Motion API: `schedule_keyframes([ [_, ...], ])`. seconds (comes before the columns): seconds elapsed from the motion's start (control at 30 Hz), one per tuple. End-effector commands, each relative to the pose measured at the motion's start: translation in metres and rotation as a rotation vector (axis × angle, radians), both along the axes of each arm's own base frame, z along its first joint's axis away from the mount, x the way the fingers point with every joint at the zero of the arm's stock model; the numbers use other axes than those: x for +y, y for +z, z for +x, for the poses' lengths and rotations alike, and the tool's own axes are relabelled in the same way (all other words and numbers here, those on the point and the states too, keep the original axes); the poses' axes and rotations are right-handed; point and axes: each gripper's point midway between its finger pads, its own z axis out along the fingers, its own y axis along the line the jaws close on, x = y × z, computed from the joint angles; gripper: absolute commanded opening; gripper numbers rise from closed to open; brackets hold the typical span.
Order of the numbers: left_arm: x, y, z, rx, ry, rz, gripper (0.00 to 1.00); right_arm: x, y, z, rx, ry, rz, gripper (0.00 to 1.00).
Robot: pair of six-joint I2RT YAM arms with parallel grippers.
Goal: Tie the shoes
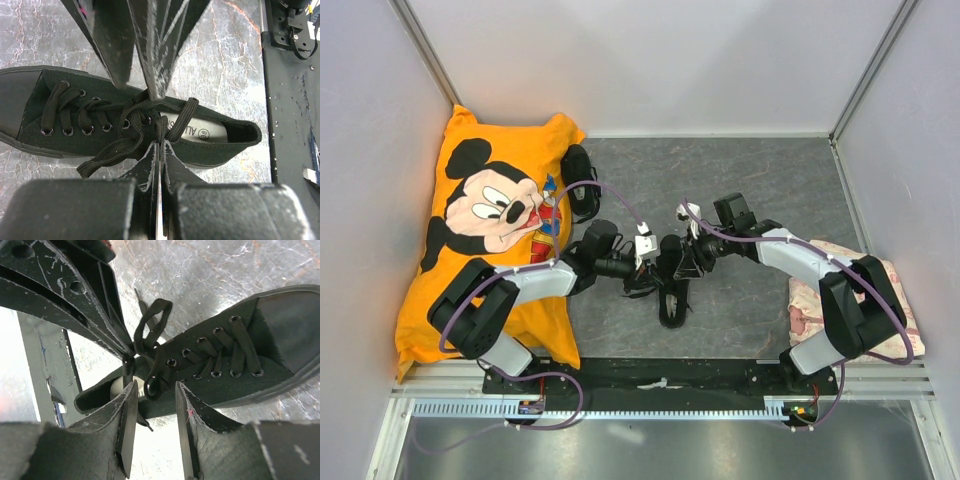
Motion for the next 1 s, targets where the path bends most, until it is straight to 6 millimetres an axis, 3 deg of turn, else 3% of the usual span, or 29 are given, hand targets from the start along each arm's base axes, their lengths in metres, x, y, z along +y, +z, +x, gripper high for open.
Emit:
schedule_keyframes([
  [0.0, -0.007, 0.01, 0.01, -0.065, -0.029, -0.017, 0.01, 0.012, 0.01, 0.007, -0.066, 0.044, 0.002, 0.43],
  [0.17, -0.008, 0.01, 0.012, -0.064, -0.03, -0.015, 0.02, 0.016, 0.005, 0.005, -0.082, 0.054, -0.018, 0.4],
  [0.37, -0.009, 0.008, 0.014, -0.065, -0.036, -0.004, 0.02, 0.016, 0.009, 0.014, -0.108, 0.023, -0.029, 0.03],
  [0.4, -0.009, 0.008, 0.014, -0.064, -0.037, -0.001, 0.02, 0.017, 0.012, 0.015, -0.105, 0.018, -0.019, 0.01],
  [0.67, -0.006, 0.005, 0.014, -0.064, -0.034, 0.02, 0.02, 0.012, 0.022, 0.014, -0.081, -0.004, 0.026, 0.0],
  [0.97, -0.01, 0.008, 0.022, -0.014, 0.004, 0.038, 0.02, 0.015, 0.023, -0.003, -0.024, 0.045, 0.075, 0.0],
])
